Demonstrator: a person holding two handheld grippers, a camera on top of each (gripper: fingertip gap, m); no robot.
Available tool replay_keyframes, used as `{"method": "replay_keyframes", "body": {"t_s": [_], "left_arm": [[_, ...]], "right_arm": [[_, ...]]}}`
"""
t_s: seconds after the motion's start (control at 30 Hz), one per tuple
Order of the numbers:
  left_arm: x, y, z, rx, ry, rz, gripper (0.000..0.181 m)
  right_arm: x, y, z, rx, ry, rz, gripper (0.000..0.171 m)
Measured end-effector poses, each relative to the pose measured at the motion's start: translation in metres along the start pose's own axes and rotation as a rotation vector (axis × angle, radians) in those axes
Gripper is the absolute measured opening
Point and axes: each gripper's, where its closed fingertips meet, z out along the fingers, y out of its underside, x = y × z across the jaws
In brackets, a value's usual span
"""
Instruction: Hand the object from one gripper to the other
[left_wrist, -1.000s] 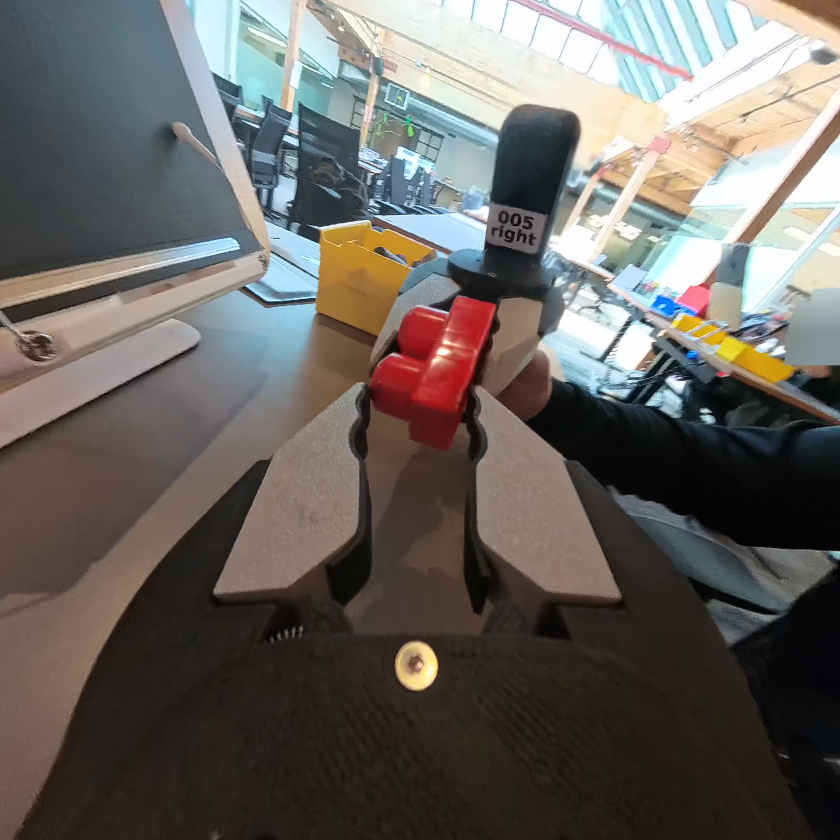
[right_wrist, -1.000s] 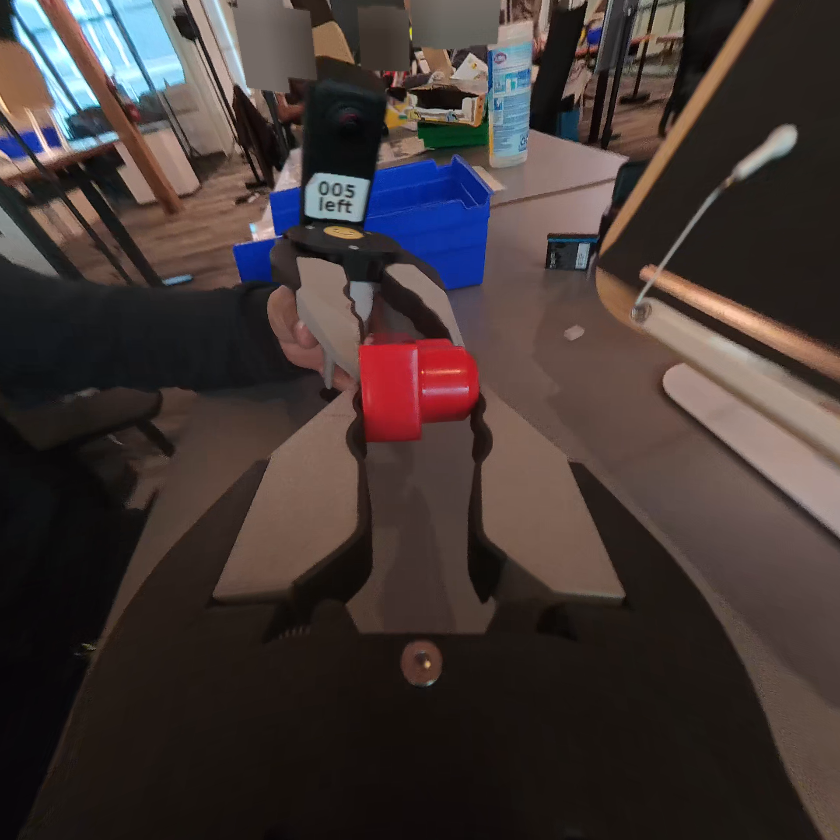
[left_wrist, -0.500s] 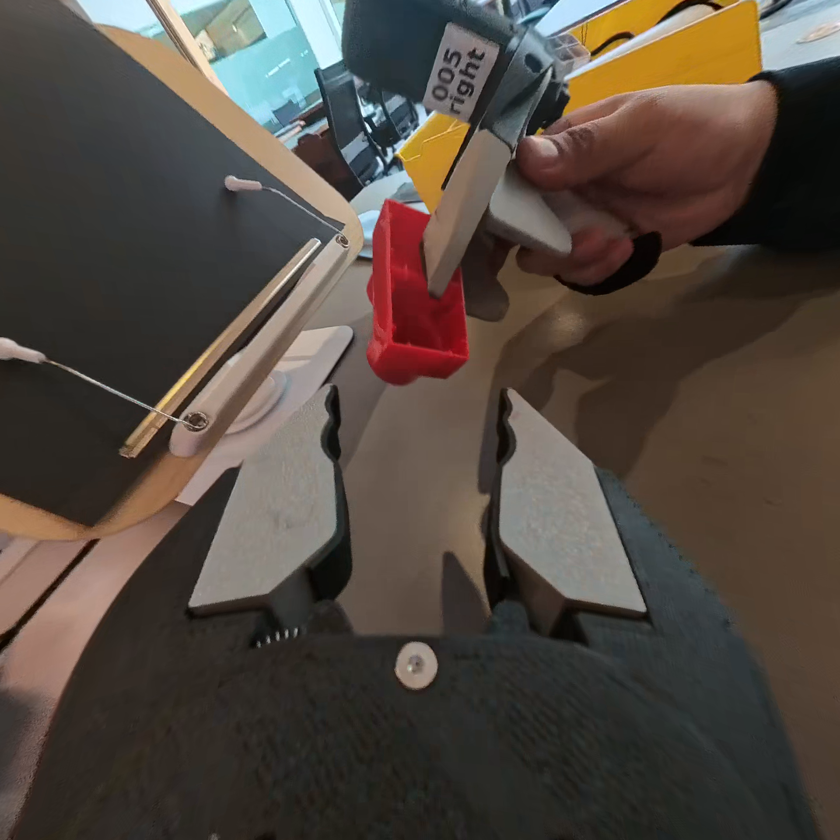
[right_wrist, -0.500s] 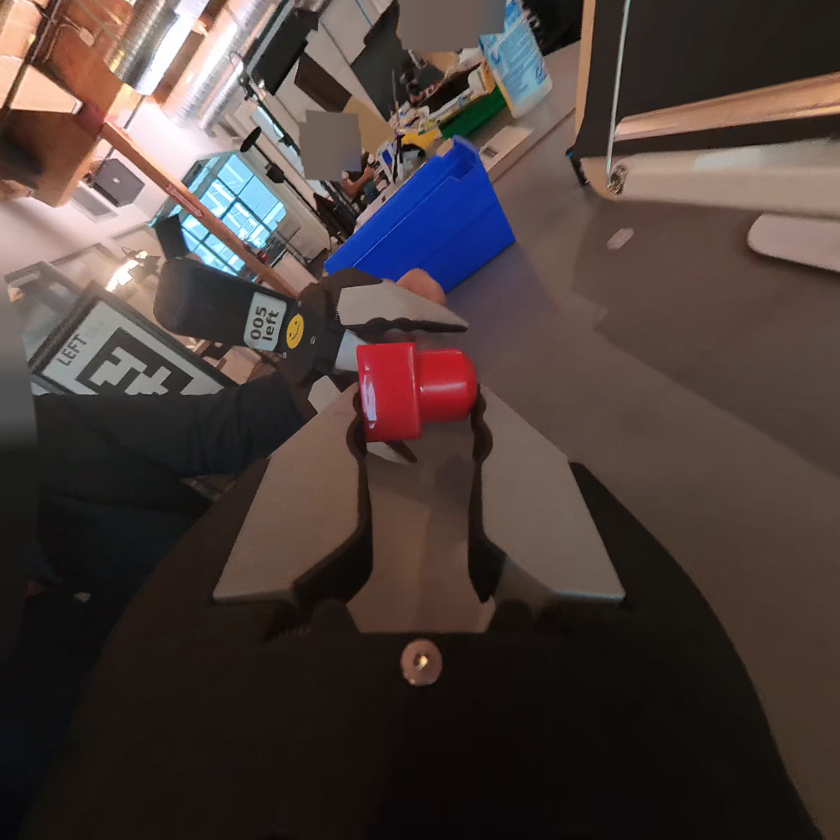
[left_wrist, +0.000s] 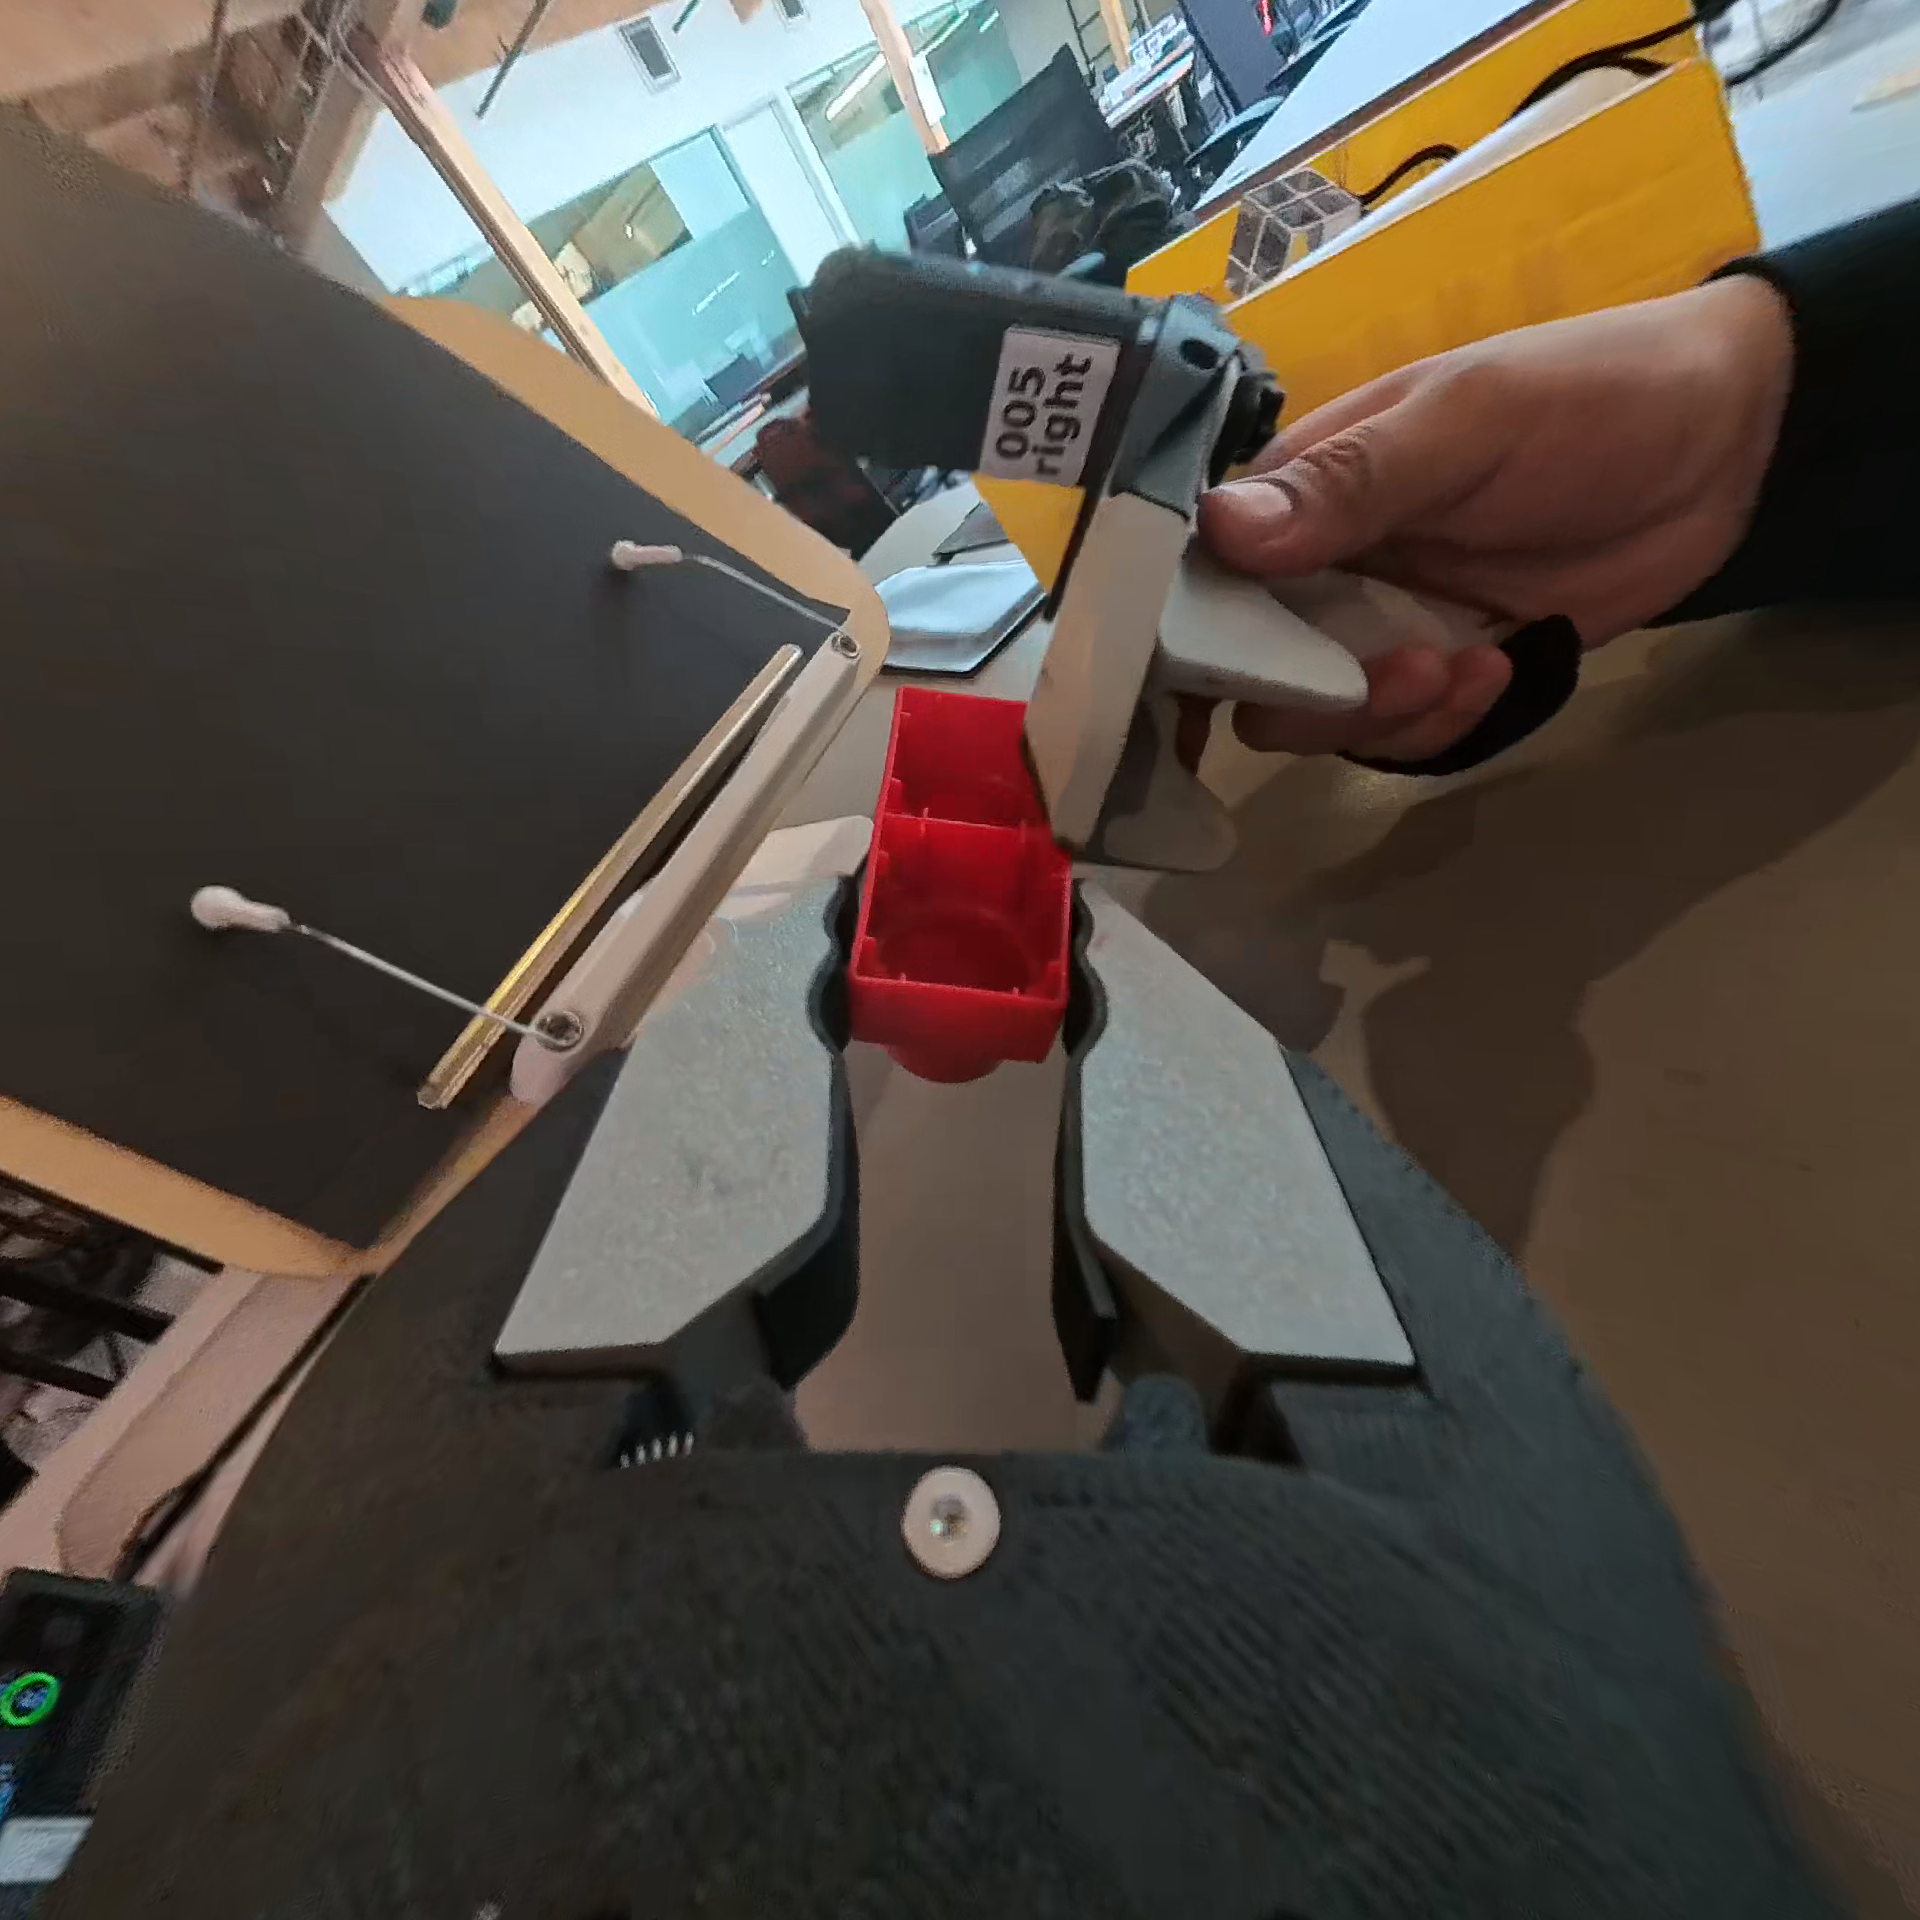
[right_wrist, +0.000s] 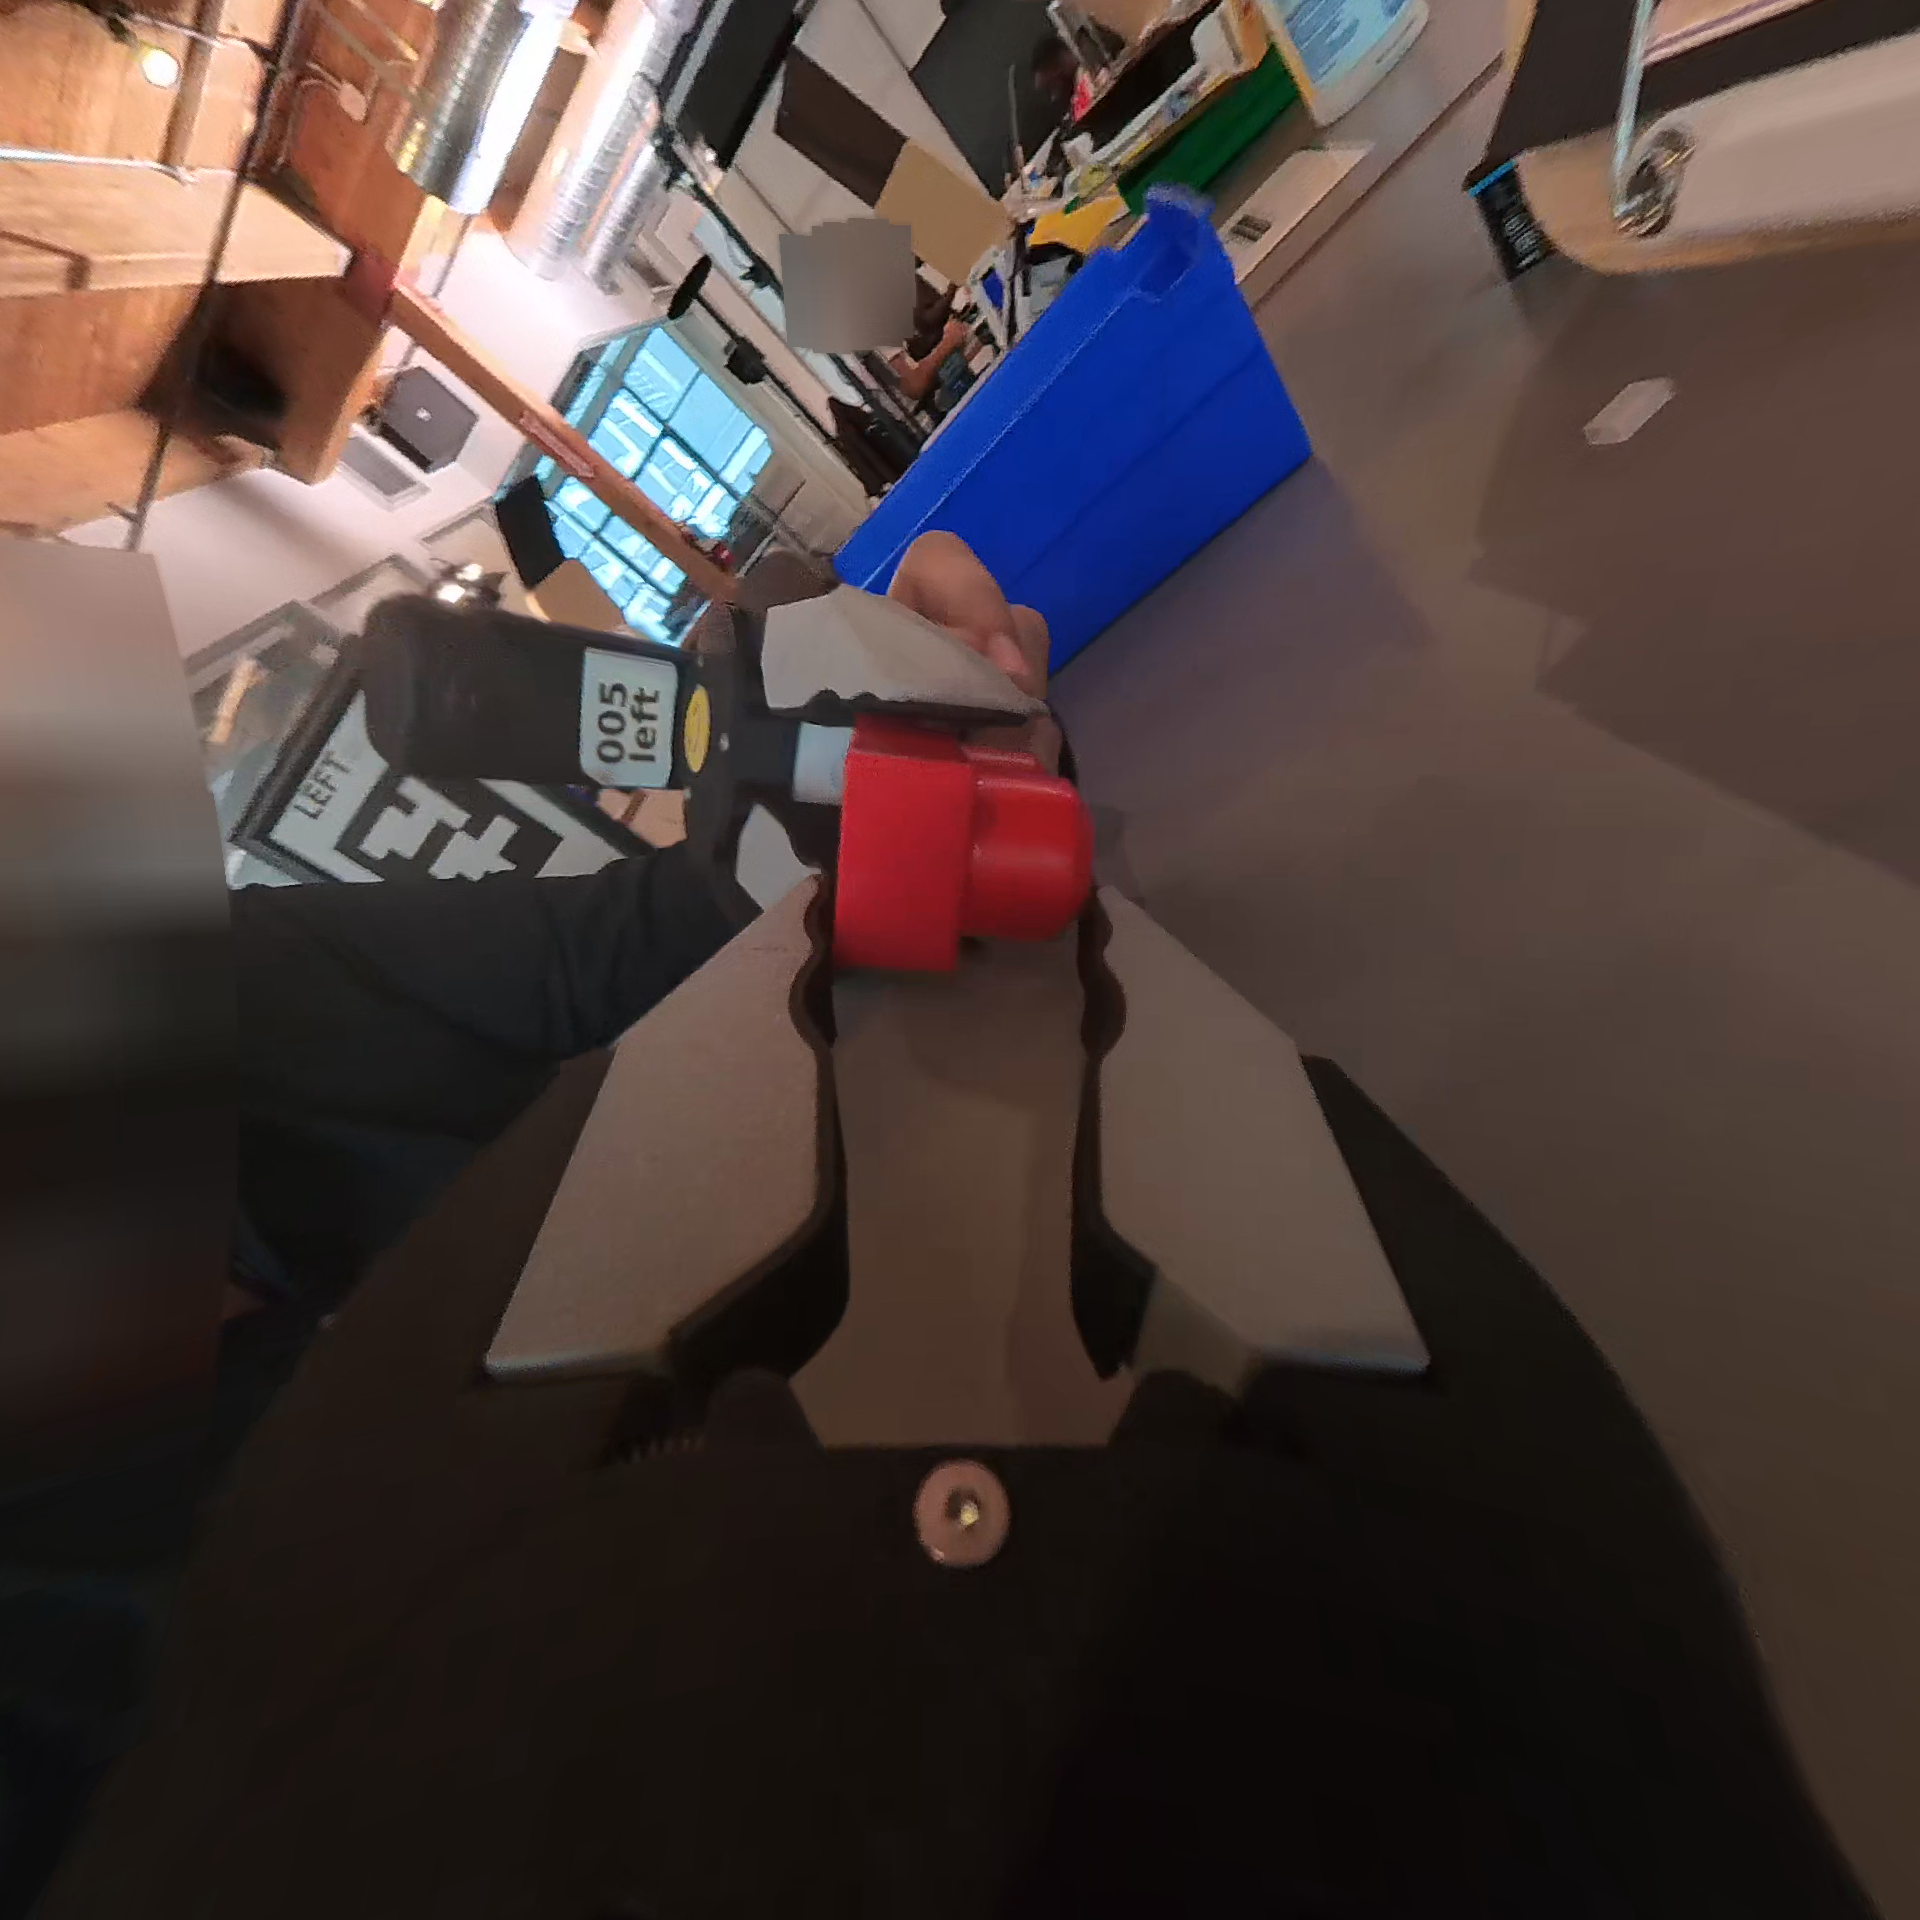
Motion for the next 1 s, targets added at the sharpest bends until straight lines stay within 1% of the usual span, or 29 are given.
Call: {"method": "replay_keyframes", "body": {"t_s": [0.07, 0.1, 0.13, 0.2, 0.27, 0.33, 0.43, 0.47, 0.53, 0.6, 0.67, 0.7, 0.77, 0.8, 0.83, 0.87, 0.9, 0.93, 1.0], "left_arm": [[-0.007, 0.003, -0.001, -0.007, 0.003, -0.085, 0.037], [-0.009, 0.004, -0.001, -0.003, 0.023, -0.143, 0.037], [-0.008, 0.003, -0.002, 0.011, 0.066, -0.213, 0.037], [-0.015, -0.003, -0.006, 0.078, 0.105, -0.361, 0.037], [-0.024, -0.005, -0.010, 0.118, 0.121, -0.477, 0.037], [-0.031, -0.002, -0.012, 0.127, 0.127, -0.544, 0.037], [-0.019, 0.000, -0.011, 0.116, 0.242, -0.599, 0.036], [-0.016, 0.001, -0.010, 0.107, 0.260, -0.609, 0.036], [-0.009, 0.005, -0.008, 0.073, 0.295, -0.626, 0.037], [-0.002, 0.008, -0.007, 0.044, 0.339, -0.654, 0.037], [0.002, 0.006, -0.008, 0.047, 0.376, -0.705, 0.037], [0.003, 0.003, -0.009, 0.052, 0.404, -0.739, 0.037], [0.008, 0.001, -0.010, 0.039, 0.466, -0.822, 0.037], [0.009, 0.001, -0.011, 0.034, 0.492, -0.865, 0.037], [0.010, 0.001, -0.011, 0.031, 0.510, -0.904, 0.036], [0.010, 0.003, -0.011, 0.021, 0.515, -0.935, 0.037], [0.011, 0.007, -0.009, 0.002, 0.516, -0.954, 0.037], [0.012, 0.011, -0.009, -0.020, 0.517, -0.960, 0.037], [0.015, 0.018, -0.007, -0.056, 0.519, -0.960, 0.037]], "right_arm": [[0.005, -0.004, -0.006, 0.017, 0.047, -0.027, 0.040], [0.008, -0.006, -0.010, 0.021, 0.076, -0.044, 0.040], [0.014, -0.007, -0.014, 0.017, 0.128, -0.068, 0.037], [0.026, -0.007, -0.021, -0.001, 0.236, -0.134, 0.038], [0.024, -0.011, -0.023, 0.006, 0.262, -0.188, 0.038], [0.018, -0.016, -0.024, 0.029, 0.270, -0.249, 0.041], [0.015, -0.019, -0.025, 0.018, 0.337, -0.373, 0.044], [0.015, -0.018, -0.025, 0.002, 0.368, -0.417, 0.047], [0.014, -0.015, -0.022, -0.037, 0.402, -0.501, 0.060], [0.009, -0.010, -0.016, -0.079, 0.414, -0.596, 0.064], [0.006, -0.004, -0.010, -0.127, 0.441, -0.700, 0.068], [0.007, -0.001, -0.008, -0.156, 0.474, -0.754, 0.070], [0.012, -0.002, -0.006, -0.185, 0.577, -0.876, 0.078], [0.014, -0.003, -0.006, -0.187, 0.634, -0.941, 0.079], [0.014, -0.004, -0.006, -0.185, 0.683, -1.006, 0.075], [0.013, -0.005, -0.006, -0.179, 0.720, -1.065, 0.065], [0.012, -0.006, -0.006, -0.174, 0.745, -1.108, 0.050], [0.011, -0.006, -0.006, -0.173, 0.758, -1.127, 0.044], [0.011, -0.002, -0.004, -0.195, 0.733, -1.098, 0.049]]}}
